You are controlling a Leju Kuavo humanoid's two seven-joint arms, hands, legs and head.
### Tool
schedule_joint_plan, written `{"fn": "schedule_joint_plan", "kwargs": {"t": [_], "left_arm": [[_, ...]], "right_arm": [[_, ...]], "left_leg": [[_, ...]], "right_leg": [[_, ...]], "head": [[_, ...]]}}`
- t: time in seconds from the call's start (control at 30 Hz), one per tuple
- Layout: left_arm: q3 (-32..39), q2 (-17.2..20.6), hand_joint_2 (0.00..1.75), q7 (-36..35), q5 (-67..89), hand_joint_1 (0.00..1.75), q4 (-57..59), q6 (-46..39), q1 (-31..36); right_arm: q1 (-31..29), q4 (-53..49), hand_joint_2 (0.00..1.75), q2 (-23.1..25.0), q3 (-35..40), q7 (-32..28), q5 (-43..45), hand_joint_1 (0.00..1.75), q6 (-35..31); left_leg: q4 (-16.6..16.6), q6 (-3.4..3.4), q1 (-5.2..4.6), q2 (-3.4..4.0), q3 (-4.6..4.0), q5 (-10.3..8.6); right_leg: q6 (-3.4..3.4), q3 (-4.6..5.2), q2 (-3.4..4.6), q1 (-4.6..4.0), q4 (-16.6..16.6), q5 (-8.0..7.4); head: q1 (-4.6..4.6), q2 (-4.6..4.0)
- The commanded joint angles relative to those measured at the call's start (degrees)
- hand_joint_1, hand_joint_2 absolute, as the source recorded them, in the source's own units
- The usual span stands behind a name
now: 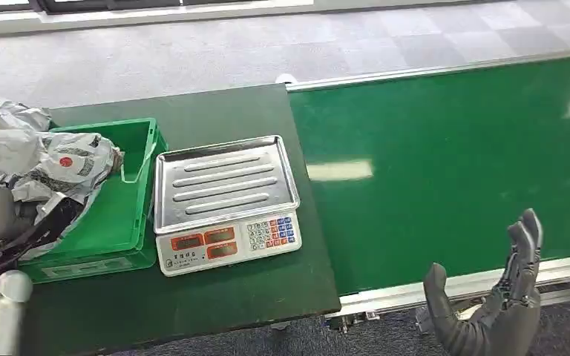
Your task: Moved the parcel from conveyor to table for the left to box.
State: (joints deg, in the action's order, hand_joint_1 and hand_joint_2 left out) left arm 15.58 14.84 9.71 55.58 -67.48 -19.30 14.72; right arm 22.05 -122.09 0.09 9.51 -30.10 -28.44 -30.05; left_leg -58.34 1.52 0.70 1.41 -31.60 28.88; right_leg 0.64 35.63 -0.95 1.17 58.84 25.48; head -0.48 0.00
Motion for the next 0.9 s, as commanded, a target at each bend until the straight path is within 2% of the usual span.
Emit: {"fn": "schedule_joint_plan", "kwargs": {"t": [0.03, 0.07, 0.1, 0.2, 0.23, 0.7, 0.8, 0.9], "left_arm": [[-4.3, -2.7, 1.75, 2.3, -7.4, 1.75, -10.0, 3.4, -3.3], [-5.1, -1.7, 1.75, 1.5, -7.5, 1.75, -9.6, 5.1, -3.6], [-5.4, -1.3, 1.75, 1.0, -7.2, 0.03, -9.2, 5.7, -3.7], [-5.4, -1.1, 1.75, 0.9, -6.6, 0.00, -8.2, 5.2, -4.0], [-5.2, -1.2, 0.00, 0.9, -6.8, 0.00, -8.2, 5.0, -4.1], [-4.1, -2.3, 0.00, -0.6, -10.3, 0.00, -12.6, 3.9, -5.8], [-4.0, -3.0, 0.00, -0.6, -11.3, 0.00, -14.4, 1.4, -6.4], [-3.3, -6.2, 0.00, 0.9, -23.2, 0.00, -19.6, -1.2, -7.8]], "right_arm": [[-0.6, 3.6, 1.75, -0.1, -0.8, -0.9, 1.3, 0.00, -0.2], [-0.8, 3.9, 1.75, -0.3, -0.6, -0.8, 1.4, 0.00, -0.1], [-1.0, 4.0, 1.75, -0.4, -0.6, -0.7, 1.4, 0.00, -0.1], [-1.3, 4.1, 1.75, -0.4, -0.5, -0.6, 1.5, 0.00, 0.0], [-1.2, 4.1, 1.75, -0.4, -0.5, -0.5, 1.4, 0.00, -0.1], [-0.8, 3.8, 1.75, -0.3, 0.0, -0.1, 0.9, 0.00, -0.8], [-0.9, 4.0, 1.75, -0.4, 0.2, -0.1, 1.0, 0.00, -1.2], [-0.3, 3.8, 1.75, -0.4, 0.5, 0.2, 0.6, 0.00, -2.6]], "left_leg": [[0.2, -0.12, 0.08, -0.23, 0.14, -0.05], [0.1, -0.07, 0.04, -0.13, 0.08, -0.02], [0.1, -0.09, 0.08, -0.17, 0.13, -0.04], [0.1, -0.06, 0.04, -0.11, 0.09, -0.03], [0.2, -0.08, 0.05, -0.15, 0.11, -0.07], [0.1, -0.07, 0.04, -0.17, 0.09, -0.05], [0.1, -0.06, 0.05, -0.12, 0.06, -0.02], [0.1, -0.08, 0.05, -0.18, 0.06, -0.04]], "right_leg": [[-0.06, -0.24, -0.03, -0.09, -0.3, -0.04], [-0.04, -0.13, 0.00, -0.05, -0.1, -0.02], [-0.06, -0.20, 0.01, -0.08, -0.2, -0.05], [-0.05, -0.14, 0.03, -0.04, -0.1, -0.03], [-0.08, -0.17, 0.04, -0.05, -0.2, -0.07], [-0.05, -0.16, 0.00, -0.03, -0.1, -0.03], [-0.04, -0.12, 0.01, -0.04, -0.1, -0.01], [-0.04, -0.15, -0.02, -0.05, -0.2, -0.03]], "head": [[0.00, 0.00], [0.00, 0.00], [0.00, 0.00], [0.00, 0.00], [0.00, 0.00], [0.00, 0.00], [0.00, 0.00], [0.00, 0.00]]}}
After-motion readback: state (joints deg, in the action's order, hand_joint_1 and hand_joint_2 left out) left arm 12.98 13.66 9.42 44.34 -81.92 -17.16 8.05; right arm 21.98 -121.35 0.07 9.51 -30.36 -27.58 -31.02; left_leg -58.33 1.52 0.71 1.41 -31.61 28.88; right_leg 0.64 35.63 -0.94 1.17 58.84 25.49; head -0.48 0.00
